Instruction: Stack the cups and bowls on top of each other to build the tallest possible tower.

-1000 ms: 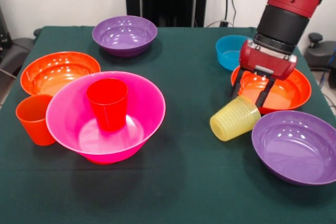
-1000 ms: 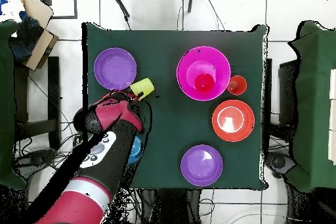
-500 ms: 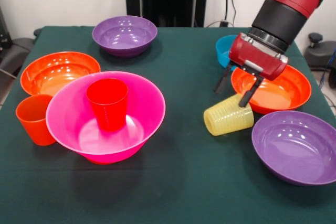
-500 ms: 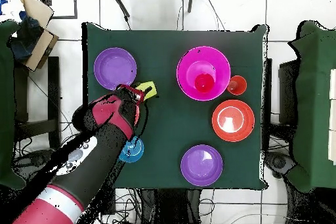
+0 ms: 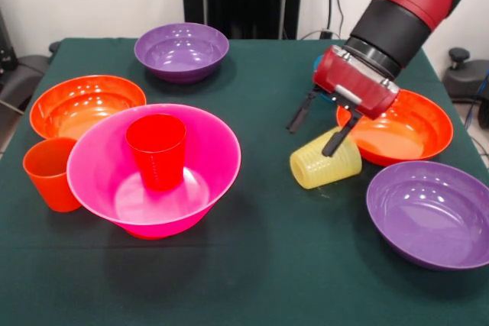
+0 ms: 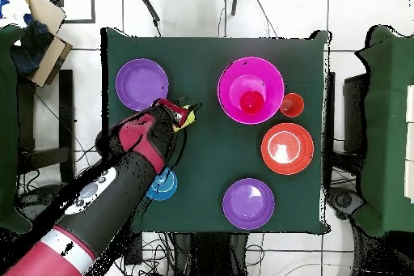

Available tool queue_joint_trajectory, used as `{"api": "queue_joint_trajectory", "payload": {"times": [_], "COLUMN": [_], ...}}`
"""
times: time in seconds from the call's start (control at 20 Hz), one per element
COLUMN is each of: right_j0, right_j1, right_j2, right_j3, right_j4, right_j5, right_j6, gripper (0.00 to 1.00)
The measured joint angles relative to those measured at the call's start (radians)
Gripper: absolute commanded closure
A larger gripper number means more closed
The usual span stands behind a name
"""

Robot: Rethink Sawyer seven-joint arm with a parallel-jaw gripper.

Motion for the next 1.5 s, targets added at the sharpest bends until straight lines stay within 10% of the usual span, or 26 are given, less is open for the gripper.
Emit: {"api": "queue_joint_trajectory", "payload": {"times": [0.9,1.5], "right_j0": [-0.206,-0.344], "right_j1": [-0.177,-0.333], "right_j2": [0.251,0.377], "right_j3": [0.005,0.051], "right_j4": [-0.008,-0.202], "right_j5": [0.0,0.0], "right_j6": [0.0,0.0], "gripper": [0.0,0.0]}}
